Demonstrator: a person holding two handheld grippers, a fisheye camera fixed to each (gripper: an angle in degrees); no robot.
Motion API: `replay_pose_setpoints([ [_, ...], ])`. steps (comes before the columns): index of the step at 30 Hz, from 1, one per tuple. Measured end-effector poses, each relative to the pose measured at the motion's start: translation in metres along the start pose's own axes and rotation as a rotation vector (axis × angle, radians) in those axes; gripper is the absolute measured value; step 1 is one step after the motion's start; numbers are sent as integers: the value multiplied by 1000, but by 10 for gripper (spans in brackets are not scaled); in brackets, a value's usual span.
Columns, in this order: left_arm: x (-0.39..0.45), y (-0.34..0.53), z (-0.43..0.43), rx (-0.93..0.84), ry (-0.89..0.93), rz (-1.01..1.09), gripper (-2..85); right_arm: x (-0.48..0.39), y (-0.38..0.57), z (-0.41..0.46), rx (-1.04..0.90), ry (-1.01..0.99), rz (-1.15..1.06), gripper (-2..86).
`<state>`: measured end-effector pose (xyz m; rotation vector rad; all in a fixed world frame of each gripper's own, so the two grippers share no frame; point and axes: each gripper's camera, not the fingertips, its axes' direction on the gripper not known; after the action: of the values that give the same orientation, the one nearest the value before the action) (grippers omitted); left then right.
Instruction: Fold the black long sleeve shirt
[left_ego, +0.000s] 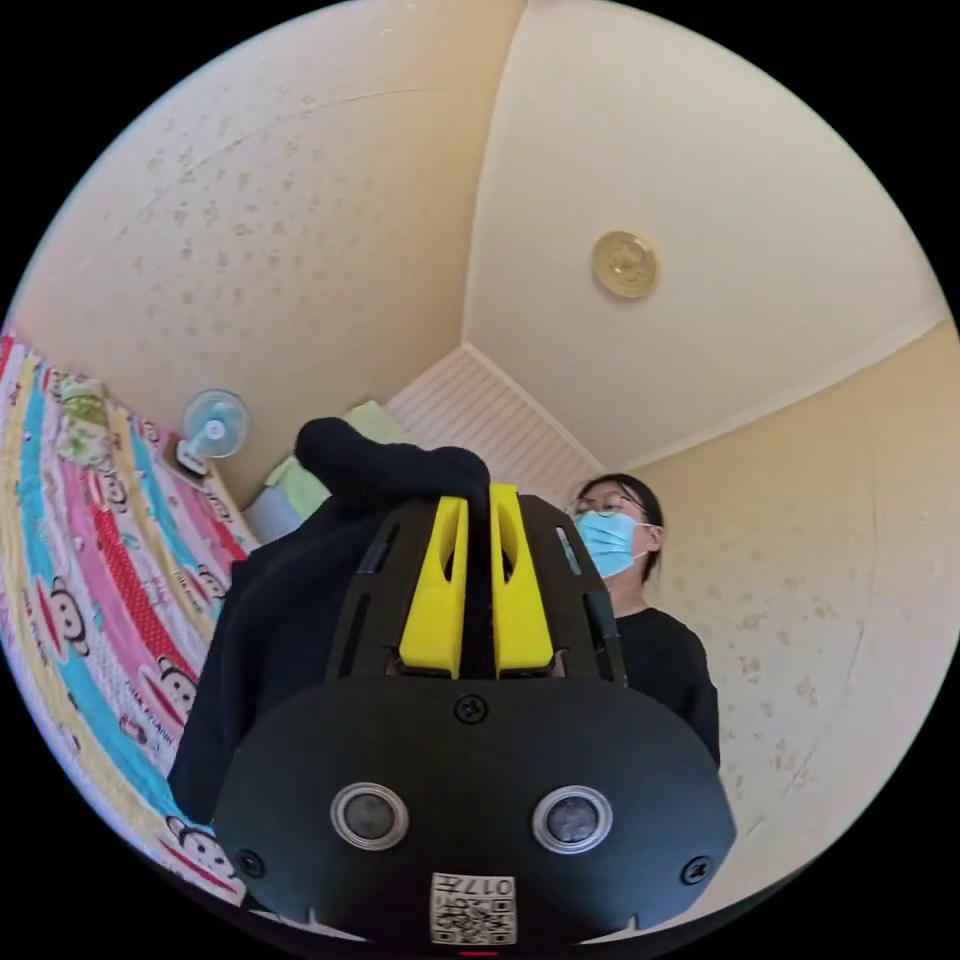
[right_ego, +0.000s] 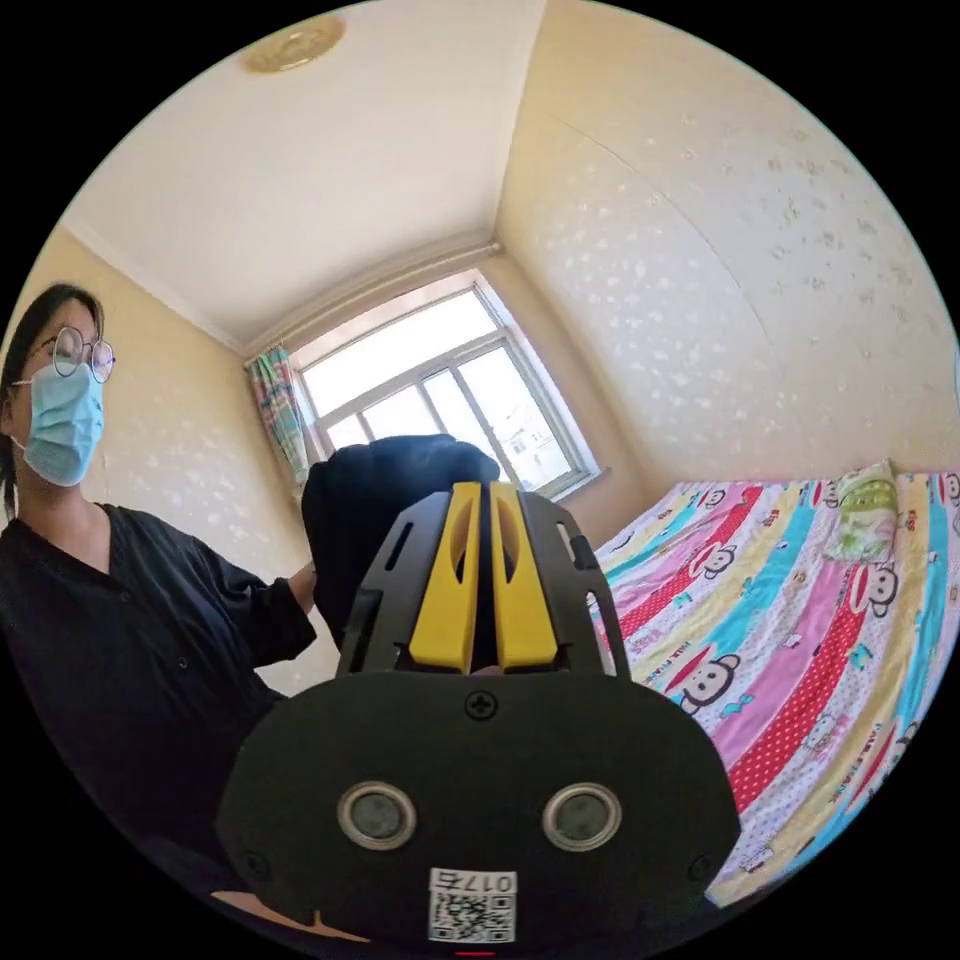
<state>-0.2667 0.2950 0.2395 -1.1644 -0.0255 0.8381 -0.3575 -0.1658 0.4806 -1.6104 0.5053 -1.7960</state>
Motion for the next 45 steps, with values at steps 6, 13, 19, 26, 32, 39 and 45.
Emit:
replay_pose_setpoints([
  [6,-30,29,38,92,-283,-223,38,-120,-35,3,51,14,-122,16],
  [13,7,-29,94,20,-444,-145,37,-229,-38,2,160,141,-135,17],
  [19,102,-121,122,-58,-483,130,37,-324,-31,-11,217,238,-188,13],
  [26,197,-212,93,-163,-310,307,32,-467,-34,27,234,478,-226,11],
  [32,141,-331,61,-349,-332,165,32,-468,-85,138,66,756,-48,17],
  [39,-69,-441,17,-369,-634,-288,58,-251,-129,294,-293,916,169,51],
  [45,-93,-325,-67,-393,-745,-572,106,-215,-83,362,-397,974,531,71],
])
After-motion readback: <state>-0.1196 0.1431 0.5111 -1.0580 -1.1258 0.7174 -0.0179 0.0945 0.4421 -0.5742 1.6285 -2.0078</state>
